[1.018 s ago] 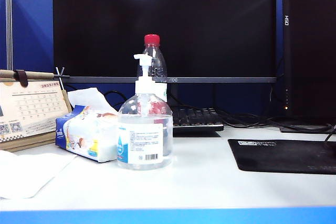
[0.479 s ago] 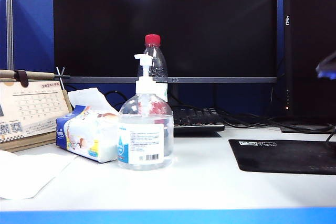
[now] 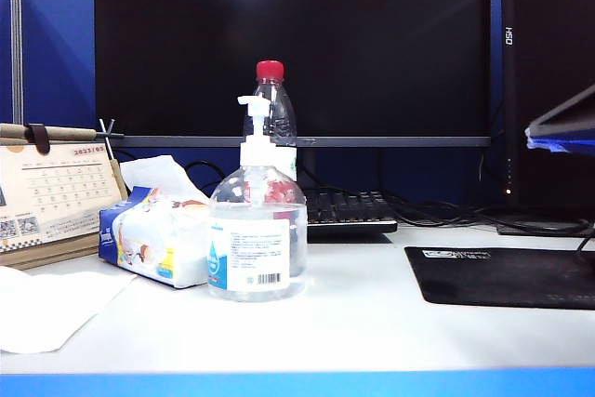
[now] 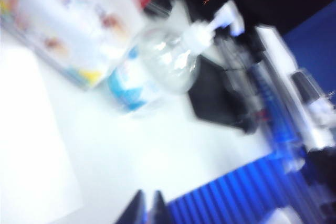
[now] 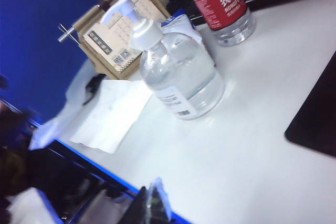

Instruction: Pull out a tissue from the tissue dispenser, then press the switch of the alcohol sanitizer bottle to drop some sanitizer on the paper tissue, and finally place the treated tissue on the table.

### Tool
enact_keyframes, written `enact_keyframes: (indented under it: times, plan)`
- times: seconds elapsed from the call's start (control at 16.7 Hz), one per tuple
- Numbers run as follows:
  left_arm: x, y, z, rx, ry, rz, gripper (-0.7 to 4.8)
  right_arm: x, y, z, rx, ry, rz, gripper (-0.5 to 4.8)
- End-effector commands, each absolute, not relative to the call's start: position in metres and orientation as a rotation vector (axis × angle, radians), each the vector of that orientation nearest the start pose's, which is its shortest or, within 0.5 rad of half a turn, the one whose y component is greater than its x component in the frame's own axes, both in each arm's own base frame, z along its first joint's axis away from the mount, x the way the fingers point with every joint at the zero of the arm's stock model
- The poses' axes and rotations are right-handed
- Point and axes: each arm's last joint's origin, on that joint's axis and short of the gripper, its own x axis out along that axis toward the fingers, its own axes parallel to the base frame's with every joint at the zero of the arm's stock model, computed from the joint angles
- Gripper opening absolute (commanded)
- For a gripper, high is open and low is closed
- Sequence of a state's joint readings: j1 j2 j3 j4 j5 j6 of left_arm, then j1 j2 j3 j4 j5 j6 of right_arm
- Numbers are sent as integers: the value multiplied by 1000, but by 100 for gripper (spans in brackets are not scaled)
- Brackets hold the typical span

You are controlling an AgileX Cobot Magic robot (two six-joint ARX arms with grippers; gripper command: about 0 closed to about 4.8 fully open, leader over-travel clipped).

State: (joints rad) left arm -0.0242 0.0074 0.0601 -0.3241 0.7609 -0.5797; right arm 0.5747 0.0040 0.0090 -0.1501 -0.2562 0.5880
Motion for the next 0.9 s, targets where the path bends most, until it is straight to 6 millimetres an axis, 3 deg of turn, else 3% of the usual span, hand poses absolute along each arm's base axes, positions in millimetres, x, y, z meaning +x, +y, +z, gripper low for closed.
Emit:
enact_keyframes:
  times: [0.06,0.36,0.66,0.9]
  plan:
    - [87,-34,159,-618,336,-737,30,73,61,150,534,422,813,-1]
    - [79,-53,152,-499,362,-723,30,67,68,150,505,449,914,-1]
    - [78,-56,152,-453,348,-728,30,65,70,150,455,418,895,-1]
    - [81,-51,149,-366,295,-530,8,68,68,148,357,356,783,-1]
